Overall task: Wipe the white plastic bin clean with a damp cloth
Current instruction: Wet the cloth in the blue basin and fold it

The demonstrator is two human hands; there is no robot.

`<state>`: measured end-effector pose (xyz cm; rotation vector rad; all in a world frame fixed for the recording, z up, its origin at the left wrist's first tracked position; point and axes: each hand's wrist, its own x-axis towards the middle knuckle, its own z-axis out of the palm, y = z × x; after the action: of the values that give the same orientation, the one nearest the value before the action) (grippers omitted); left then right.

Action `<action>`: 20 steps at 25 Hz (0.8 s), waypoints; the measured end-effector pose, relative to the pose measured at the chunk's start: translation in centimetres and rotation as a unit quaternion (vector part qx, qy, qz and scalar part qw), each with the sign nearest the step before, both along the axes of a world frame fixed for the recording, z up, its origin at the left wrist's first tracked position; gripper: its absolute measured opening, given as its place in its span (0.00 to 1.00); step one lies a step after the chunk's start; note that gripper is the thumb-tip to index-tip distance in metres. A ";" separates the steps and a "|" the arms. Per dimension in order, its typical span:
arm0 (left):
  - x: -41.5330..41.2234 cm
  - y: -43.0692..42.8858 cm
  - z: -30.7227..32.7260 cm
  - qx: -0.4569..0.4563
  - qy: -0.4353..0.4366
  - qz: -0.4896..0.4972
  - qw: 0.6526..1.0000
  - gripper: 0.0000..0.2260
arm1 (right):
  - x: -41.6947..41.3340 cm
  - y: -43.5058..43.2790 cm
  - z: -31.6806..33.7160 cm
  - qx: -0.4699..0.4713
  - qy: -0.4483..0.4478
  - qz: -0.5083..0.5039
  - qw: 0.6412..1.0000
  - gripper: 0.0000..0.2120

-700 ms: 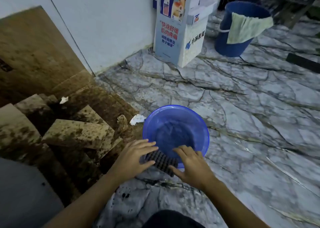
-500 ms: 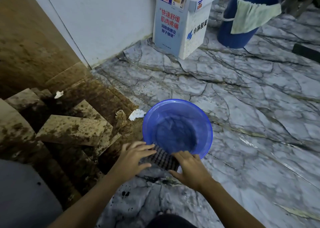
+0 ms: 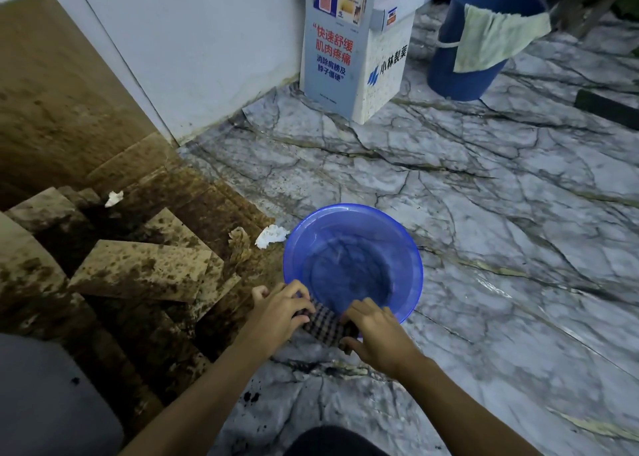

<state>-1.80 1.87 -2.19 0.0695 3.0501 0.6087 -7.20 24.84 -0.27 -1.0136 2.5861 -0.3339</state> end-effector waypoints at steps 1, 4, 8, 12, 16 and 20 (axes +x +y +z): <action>0.2 0.0 0.1 0.014 -0.004 0.009 1.000 0.11 | -0.1 0.0 0.3 -0.004 0.001 0.007 1.000 0.12; 0.8 -0.5 1.2 0.100 -0.018 0.033 0.994 0.06 | -0.4 0.1 1.8 -0.074 0.003 0.006 0.997 0.08; 1.8 -2.7 5.7 0.257 0.045 0.057 0.964 0.07 | -1.5 -1.7 6.2 -0.207 -0.012 -0.029 0.978 0.09; 3.9 -5.6 13.2 0.368 0.121 0.108 0.915 0.09 | -1.6 -5.9 14.4 -0.341 -0.070 -0.003 0.937 0.10; 8.3 -8.7 21.1 0.407 0.193 0.164 0.877 0.08 | 0.0 -10.9 22.6 -0.430 -0.151 0.041 0.889 0.12; 15.0 -11.2 29.1 0.406 0.275 0.200 0.848 0.10 | 3.2 -16.3 30.6 -0.454 -0.160 0.141 0.865 0.17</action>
<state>13.21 -9.32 26.89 -0.4633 3.0036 2.2142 -4.00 8.49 30.36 -1.4266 1.8888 -1.5775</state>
